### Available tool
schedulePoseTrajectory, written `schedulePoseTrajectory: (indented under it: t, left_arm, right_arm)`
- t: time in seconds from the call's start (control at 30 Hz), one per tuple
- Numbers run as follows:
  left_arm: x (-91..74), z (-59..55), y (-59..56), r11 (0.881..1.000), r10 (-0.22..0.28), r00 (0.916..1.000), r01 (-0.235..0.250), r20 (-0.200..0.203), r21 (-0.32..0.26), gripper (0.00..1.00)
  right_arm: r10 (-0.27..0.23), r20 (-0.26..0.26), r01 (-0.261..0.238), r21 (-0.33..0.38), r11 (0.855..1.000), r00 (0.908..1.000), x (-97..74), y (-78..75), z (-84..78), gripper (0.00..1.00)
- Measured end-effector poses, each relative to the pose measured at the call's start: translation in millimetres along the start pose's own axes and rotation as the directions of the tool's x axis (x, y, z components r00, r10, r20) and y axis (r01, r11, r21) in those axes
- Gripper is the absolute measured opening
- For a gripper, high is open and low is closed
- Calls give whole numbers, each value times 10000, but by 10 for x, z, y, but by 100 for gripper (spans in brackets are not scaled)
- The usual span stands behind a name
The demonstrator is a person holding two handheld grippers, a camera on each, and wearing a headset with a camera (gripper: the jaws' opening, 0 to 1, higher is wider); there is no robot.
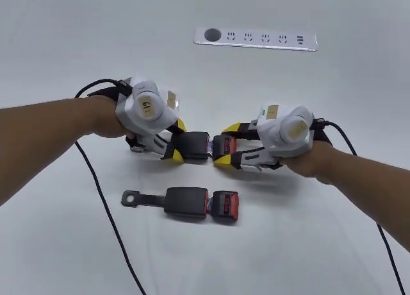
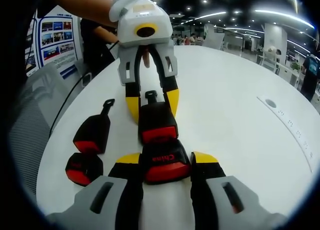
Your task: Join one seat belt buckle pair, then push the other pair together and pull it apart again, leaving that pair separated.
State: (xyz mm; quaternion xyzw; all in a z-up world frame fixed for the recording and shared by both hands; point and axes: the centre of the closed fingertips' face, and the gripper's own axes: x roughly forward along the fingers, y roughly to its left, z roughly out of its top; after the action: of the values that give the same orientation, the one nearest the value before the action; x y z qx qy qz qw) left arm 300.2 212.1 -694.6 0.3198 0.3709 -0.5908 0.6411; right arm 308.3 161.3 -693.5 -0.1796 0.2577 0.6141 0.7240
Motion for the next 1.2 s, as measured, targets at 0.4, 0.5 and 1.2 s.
schedulePoseTrajectory:
  t: [0.4,0.5,1.2]
  left_arm:
    - [-8,5,-3,10000,0,9999,1,155,-37,32]
    - [-7,4,-3,10000,-24,9999,24,148,0,32]
    - [-11,0,29,9999,-115,9999,114,125,61,32]
  right_arm:
    - [-47,-76,46,-104,9999,10000,-11,3,-14,36]
    - [-18,-69,18,-135,9999,10000,-13,7,-13,36]
    - [84,-309,-89,-164,9998,9995,-142,-56,-98,36]
